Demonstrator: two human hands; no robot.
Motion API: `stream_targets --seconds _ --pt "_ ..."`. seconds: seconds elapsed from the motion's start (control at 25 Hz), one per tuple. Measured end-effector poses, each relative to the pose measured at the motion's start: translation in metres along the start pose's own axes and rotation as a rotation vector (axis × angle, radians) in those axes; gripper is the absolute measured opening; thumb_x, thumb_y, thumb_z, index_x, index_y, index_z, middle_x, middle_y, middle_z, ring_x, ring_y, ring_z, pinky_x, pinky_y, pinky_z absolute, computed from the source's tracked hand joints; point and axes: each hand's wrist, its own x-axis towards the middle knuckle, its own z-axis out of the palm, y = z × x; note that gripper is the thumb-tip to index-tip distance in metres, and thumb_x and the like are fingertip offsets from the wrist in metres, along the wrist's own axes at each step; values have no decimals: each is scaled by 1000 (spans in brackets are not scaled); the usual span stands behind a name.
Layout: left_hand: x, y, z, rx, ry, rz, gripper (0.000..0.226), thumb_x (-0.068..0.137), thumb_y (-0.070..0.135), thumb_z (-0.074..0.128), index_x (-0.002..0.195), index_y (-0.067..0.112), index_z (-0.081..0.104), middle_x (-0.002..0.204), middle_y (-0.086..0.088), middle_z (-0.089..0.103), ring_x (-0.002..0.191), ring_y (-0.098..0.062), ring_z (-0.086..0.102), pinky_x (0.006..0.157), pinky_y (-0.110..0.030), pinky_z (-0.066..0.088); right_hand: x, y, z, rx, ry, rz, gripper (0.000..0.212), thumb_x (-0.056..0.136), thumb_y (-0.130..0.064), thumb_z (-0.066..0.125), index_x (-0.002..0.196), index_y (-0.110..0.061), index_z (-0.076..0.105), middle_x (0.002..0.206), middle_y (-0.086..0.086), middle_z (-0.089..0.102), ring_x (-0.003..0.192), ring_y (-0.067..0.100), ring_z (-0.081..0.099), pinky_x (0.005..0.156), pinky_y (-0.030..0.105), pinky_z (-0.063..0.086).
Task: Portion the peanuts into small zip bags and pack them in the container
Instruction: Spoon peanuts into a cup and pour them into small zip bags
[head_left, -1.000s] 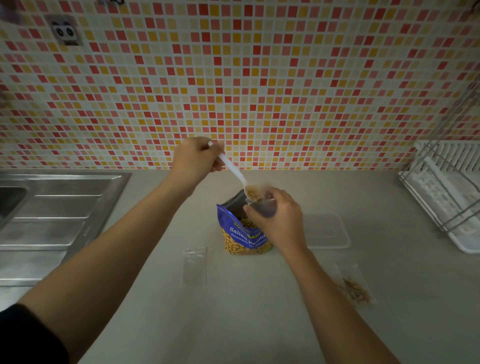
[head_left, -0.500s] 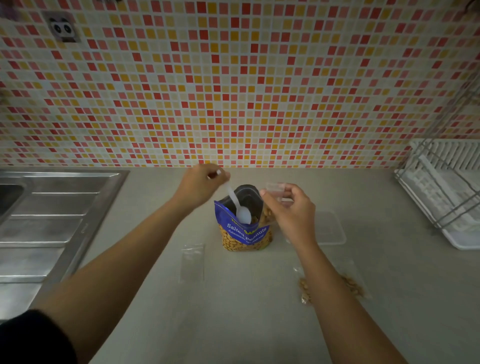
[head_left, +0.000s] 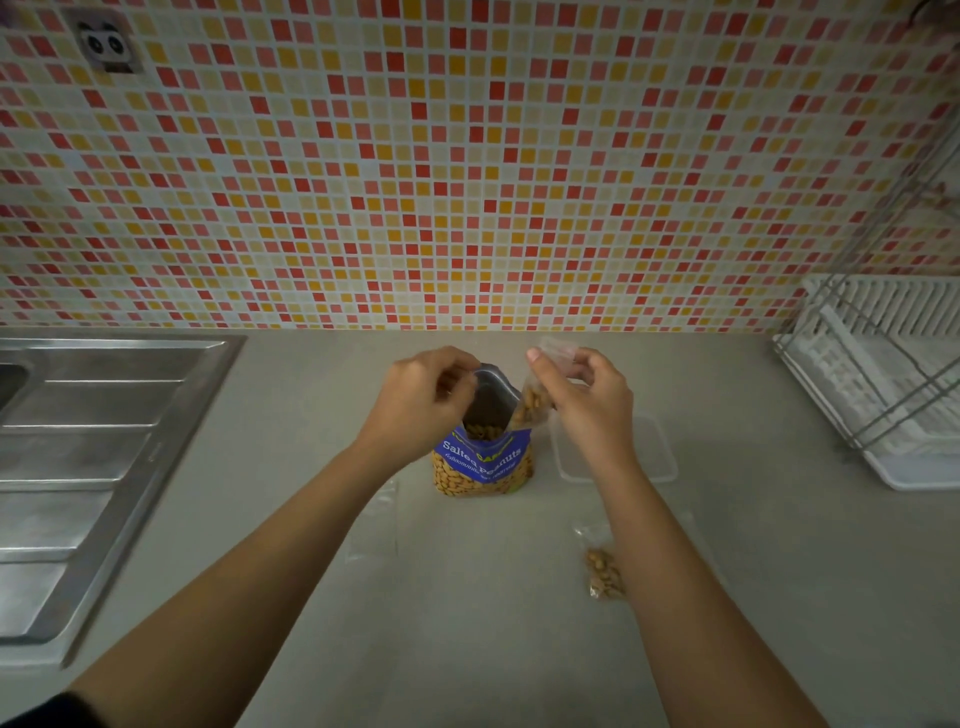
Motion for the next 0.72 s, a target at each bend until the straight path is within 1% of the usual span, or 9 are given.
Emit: stream_targets --seconds 0.08,0.16,0.24,0.32,0.4,0.48,0.56,0.64,0.72 --pt "-8 12 10 -140 -91 -5 29 84 30 65 108 15 66 91 7 69 78 5 61 72 -1 46 4 -4 2 45 3 -8 32 71 -50 73 90 -29 60 87 -10 66 81 8 65 63 19 52" --pt "-10 15 21 -224 -124 -32 37 77 36 72 107 15 67 89 10 68 77 9 63 73 -4 49 5 -5 4 66 -15 -7 34 66 -56 73 88 -34 59 94 -7 68 86 13 67 71 30 57" --pt "-8 13 28 -330 -115 -92 29 77 26 73 103 14 69 88 6 71 74 9 65 72 -7 50 6 -5 4 65 -60 11 44 58 -67 71 87 -38 56 98 -7 67 90 14 67 79 36 57" --pt "-6 9 29 -552 -134 -223 16 82 14 69 98 13 70 90 -4 73 77 -2 68 74 -16 55 9 -1 1 109 -144 52 52 57 -70 68 95 -38 56 103 -5 67 94 15 67 84 38 56" --pt "-7 7 29 -763 -186 -338 10 86 8 63 93 12 68 90 -10 72 79 -14 68 74 -21 57 10 3 -5 196 -244 131 53 70 -54 68 113 -26 57 102 -3 68 91 13 67 85 37 56" --pt "-8 9 31 -811 -214 -357 9 88 7 60 91 11 67 86 -9 71 76 -13 68 68 -18 56 8 6 -12 219 -301 186 43 82 -32 66 119 -13 56 96 0 70 86 13 68 78 32 56" --pt "-9 14 34 -773 -225 -329 7 87 11 62 93 10 67 87 -8 72 78 -13 69 70 -19 56 5 8 -17 196 -284 164 26 85 -18 65 109 -11 62 93 4 71 87 17 68 76 30 57" --pt "-9 21 40 -683 -217 -292 12 84 16 66 95 10 66 90 -10 72 82 -18 70 76 -24 57 4 8 -24 193 -228 131 9 85 -15 66 94 -18 65 89 4 71 85 17 68 76 30 57" --pt "-11 30 48 -635 -192 -274 8 83 17 68 89 13 67 86 -9 72 79 -17 69 76 -25 56 3 9 -31 201 -198 108 6 85 -16 66 88 -21 65 87 3 71 81 16 68 73 29 56"
